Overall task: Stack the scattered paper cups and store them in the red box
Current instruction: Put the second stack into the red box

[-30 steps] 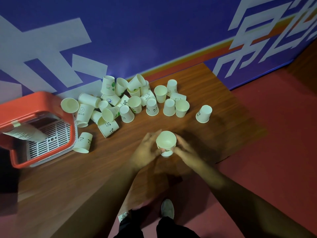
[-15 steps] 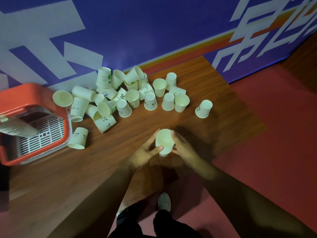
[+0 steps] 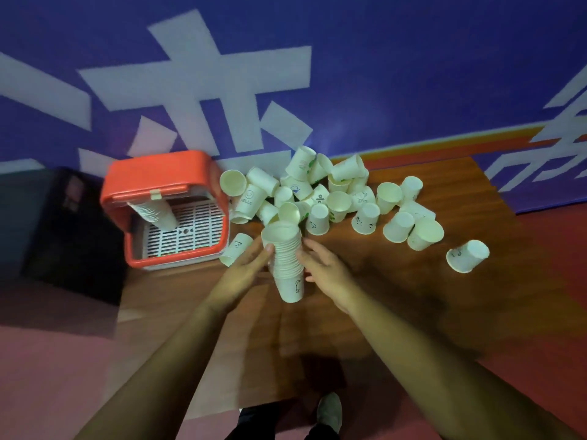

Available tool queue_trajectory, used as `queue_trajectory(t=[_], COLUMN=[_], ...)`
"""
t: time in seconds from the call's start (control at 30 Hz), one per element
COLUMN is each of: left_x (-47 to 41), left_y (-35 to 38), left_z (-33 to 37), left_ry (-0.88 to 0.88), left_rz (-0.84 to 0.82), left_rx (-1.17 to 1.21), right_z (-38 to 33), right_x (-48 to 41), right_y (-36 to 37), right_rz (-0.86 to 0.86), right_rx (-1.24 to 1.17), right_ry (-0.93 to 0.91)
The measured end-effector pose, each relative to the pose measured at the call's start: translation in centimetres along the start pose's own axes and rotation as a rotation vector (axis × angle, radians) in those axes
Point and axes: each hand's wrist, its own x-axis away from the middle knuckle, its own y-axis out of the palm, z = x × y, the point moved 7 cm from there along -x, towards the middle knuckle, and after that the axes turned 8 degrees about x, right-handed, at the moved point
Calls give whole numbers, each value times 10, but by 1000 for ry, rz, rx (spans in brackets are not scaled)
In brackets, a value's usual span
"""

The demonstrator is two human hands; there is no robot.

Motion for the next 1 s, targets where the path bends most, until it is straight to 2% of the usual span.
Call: queue_trajectory(t=[0.27, 0.47, 0.63, 1.0], left_x=[30, 22, -8, -80], left_y=[-138, -213, -250, -276], left_z=[26, 28, 9, -45], left_ry=[123, 229, 219, 165], left_rz=[145, 198, 173, 164], left_rx=[26, -22, -38, -111], right_z=[-66, -77, -72, -27], right_x=[-55, -106, -144, -215], right_y=[126, 186, 208, 221], right_rz=[-140, -161, -118, -15], right_rx=[84, 75, 93, 109], right_ry=[-154, -109, -75, 71])
